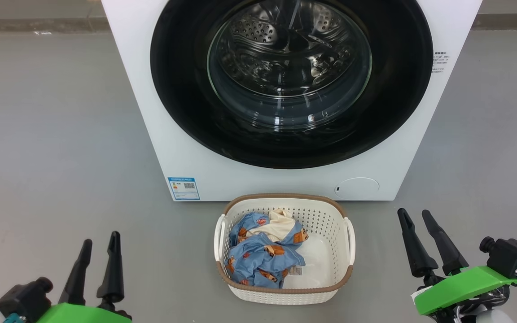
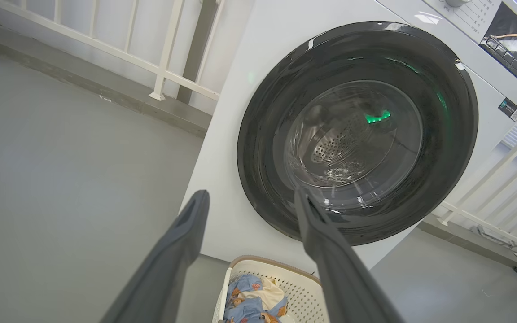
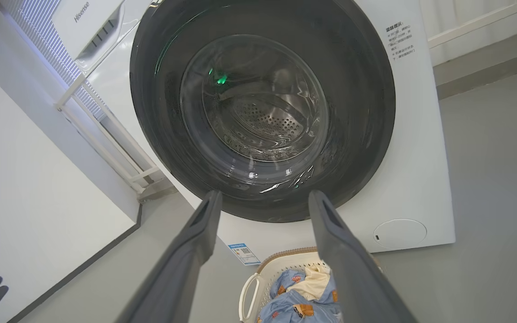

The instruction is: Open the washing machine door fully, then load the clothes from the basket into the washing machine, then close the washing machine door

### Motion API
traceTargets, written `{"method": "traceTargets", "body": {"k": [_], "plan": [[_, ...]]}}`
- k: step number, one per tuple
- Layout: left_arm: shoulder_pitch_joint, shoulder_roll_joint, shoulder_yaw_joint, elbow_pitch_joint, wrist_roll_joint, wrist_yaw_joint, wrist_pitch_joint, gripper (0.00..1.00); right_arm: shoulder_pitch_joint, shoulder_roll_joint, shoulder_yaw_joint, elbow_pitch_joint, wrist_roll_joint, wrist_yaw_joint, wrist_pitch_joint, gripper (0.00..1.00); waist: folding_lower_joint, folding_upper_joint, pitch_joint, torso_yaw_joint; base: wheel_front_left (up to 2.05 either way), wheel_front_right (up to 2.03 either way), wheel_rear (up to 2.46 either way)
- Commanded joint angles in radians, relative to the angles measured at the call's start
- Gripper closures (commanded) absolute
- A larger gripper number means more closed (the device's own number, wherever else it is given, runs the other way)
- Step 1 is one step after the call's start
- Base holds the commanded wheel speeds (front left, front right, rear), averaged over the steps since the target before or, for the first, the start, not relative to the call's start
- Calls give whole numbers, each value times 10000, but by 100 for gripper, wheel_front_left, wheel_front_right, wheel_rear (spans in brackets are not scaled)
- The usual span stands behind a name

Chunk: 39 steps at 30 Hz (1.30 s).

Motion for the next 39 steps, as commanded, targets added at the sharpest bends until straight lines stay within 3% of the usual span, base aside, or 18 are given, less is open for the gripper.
{"method": "traceTargets", "body": {"k": [1,32,39], "plan": [[-527,124,228,-264,285,-30,-135,0,-491,-159,269,-277,-258,-8,-126,0,0,0,-8,2,0,0,0],[-646,285,137,-1,3184,-41,-1044,0,-462,-214,110,95,-3679,-11,-1031,0,0,0,-59,99,0,0,0],[-657,302,143,-9,3389,-42,-1104,0,-427,-150,-19,83,-3944,-11,-1090,0,0,0,-61,98,0,0,0]]}}
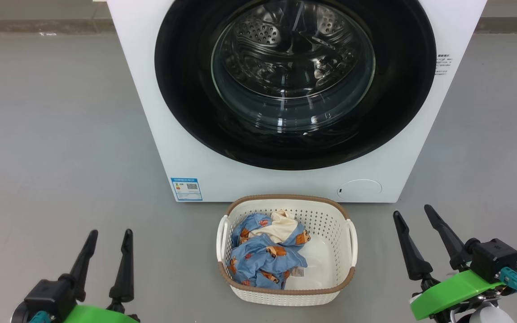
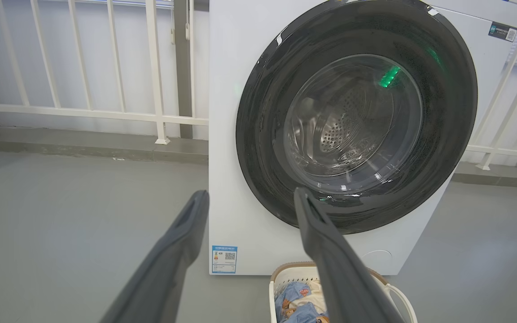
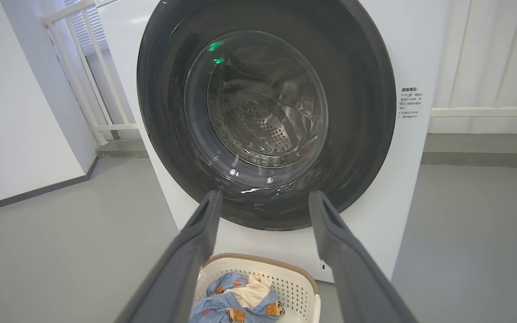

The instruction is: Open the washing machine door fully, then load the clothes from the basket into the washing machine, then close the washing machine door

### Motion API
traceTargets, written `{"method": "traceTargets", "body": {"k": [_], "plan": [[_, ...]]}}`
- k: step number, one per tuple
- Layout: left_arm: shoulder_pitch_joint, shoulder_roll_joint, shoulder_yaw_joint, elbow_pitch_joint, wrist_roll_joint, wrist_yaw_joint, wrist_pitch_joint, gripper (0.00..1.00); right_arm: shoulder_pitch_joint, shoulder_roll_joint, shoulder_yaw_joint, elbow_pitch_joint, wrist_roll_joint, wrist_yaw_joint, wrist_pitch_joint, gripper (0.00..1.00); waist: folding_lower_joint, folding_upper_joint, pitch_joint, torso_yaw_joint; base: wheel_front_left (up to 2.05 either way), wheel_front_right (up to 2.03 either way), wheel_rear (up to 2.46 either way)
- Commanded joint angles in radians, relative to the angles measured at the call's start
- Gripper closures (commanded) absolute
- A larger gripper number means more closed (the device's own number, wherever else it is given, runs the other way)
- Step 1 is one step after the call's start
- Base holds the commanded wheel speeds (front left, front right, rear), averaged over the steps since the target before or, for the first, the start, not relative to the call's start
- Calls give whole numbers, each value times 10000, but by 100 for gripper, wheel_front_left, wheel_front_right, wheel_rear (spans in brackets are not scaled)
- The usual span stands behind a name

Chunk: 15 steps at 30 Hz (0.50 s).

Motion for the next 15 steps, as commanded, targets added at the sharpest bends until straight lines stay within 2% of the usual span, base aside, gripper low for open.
{"method": "traceTargets", "body": {"k": [1,15], "plan": [[-469,240,334,-252,90,-32,-93,0,-268,-84,111,-239,-79,-11,-120,0,-1,0,1,-5,0,0,0],[-463,271,293,-231,75,-32,-93,0,-284,-60,10,-239,-70,-11,-120,0,-1,0,35,-38,0,0,0]]}}
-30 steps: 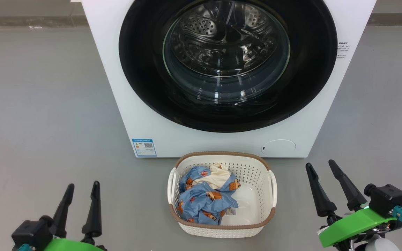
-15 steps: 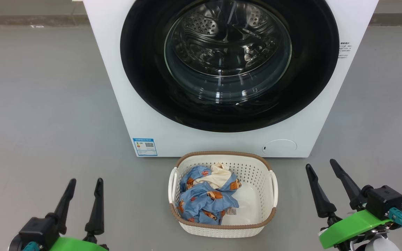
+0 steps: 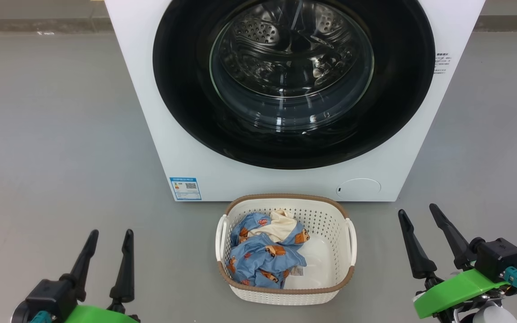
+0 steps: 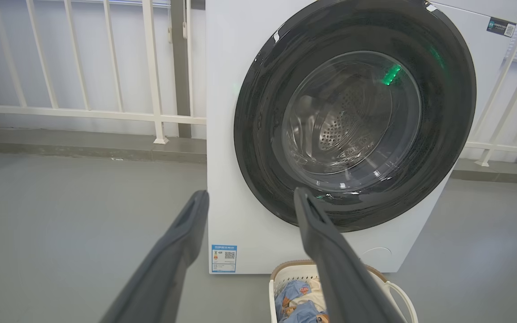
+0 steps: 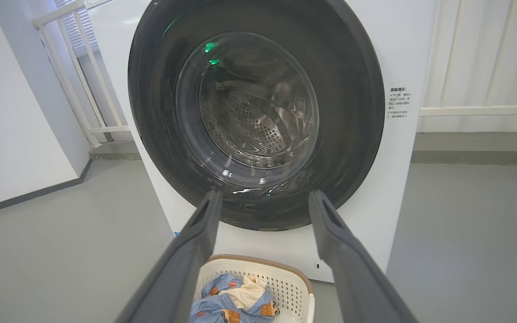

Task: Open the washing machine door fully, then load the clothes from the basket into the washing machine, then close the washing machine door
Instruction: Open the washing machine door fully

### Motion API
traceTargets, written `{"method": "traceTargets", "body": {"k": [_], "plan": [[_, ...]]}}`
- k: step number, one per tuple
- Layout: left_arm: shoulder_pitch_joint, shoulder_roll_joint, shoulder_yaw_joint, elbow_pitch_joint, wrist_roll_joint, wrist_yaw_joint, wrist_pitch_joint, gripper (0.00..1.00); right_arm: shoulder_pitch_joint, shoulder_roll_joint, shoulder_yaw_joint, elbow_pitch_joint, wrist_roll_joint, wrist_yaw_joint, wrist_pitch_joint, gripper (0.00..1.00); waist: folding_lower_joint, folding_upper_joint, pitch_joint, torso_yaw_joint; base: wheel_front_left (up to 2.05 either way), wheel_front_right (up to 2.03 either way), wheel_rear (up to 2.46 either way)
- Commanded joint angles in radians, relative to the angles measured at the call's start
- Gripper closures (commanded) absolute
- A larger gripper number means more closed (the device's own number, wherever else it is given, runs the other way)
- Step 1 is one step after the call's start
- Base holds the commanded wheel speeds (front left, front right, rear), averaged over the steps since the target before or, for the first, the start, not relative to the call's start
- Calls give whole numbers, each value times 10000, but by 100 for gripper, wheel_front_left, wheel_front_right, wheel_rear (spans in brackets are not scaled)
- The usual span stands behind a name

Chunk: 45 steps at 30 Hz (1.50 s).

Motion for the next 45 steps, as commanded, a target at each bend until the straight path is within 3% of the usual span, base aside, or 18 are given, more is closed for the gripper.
{"method": "traceTargets", "body": {"k": [1,24,45], "plan": [[-467,259,303,-222,10,-32,-93,0,-284,-69,223,-247,-68,-11,-120,0,-1,0,-3,5,0,0,0],[-483,288,271,-161,312,-32,-93,0,-325,-68,289,-242,-47,-11,-120,0,-1,0,-45,10,9,9,-18],[-415,304,216,-258,42,-33,-93,0,-342,-69,282,-213,-38,-11,-120,0,-1,0,-122,-35,100,100,-200]]}}
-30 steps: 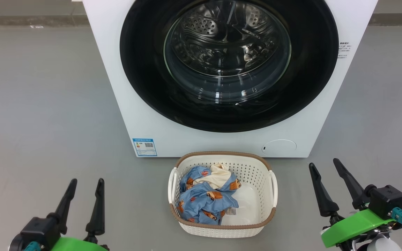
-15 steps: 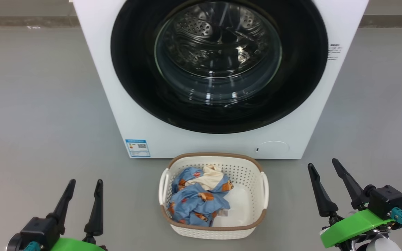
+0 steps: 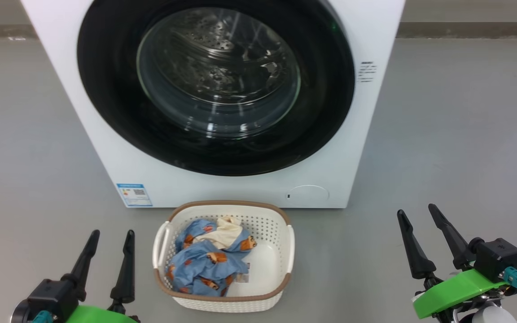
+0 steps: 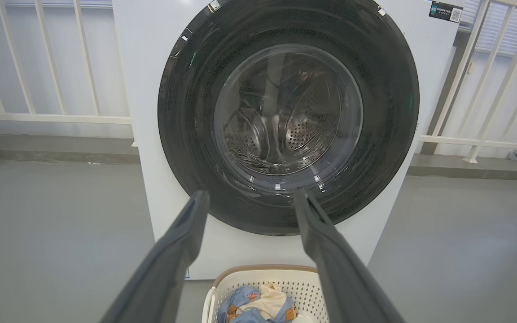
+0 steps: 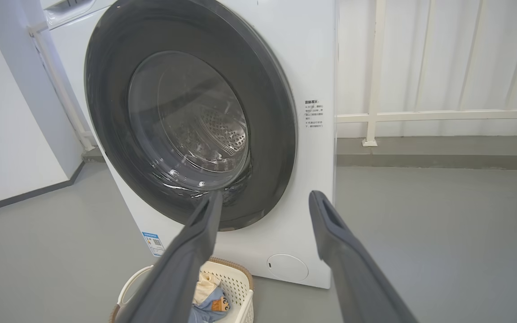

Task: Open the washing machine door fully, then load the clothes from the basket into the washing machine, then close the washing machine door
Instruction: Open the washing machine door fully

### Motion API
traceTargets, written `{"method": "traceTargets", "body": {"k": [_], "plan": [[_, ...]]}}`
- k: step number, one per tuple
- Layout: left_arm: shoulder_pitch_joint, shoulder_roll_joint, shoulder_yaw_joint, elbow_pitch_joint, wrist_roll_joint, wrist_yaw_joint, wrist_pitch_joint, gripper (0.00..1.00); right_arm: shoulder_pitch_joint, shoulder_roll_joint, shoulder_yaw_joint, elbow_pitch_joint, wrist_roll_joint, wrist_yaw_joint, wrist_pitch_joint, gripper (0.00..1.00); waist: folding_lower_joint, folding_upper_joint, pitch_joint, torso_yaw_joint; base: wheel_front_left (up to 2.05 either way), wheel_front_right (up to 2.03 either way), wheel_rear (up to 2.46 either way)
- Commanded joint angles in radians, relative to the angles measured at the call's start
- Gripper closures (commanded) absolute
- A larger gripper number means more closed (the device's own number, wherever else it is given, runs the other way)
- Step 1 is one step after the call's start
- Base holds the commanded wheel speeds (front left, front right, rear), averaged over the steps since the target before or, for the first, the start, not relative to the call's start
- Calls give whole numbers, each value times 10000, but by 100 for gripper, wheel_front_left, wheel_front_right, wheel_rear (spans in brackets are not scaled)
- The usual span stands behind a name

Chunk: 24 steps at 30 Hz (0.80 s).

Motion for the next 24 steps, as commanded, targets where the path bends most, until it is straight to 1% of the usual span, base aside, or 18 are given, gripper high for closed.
{"method": "traceTargets", "body": {"k": [1,8,24], "plan": [[-402,220,312,-263,-37,-33,-93,0,-342,-99,260,-213,-40,-11,-120,0,0,-1,-11,-13,66,66,-133],[-387,222,306,-269,-49,-33,-93,0,-343,-92,275,-205,-26,-11,-120,0,0,-1,-31,-78,35,35,-70],[-420,204,337,-255,28,-33,-93,0,-361,-43,214,-274,-29,-11,-120,0,0,-1,42,-133,0,0,0]]}}
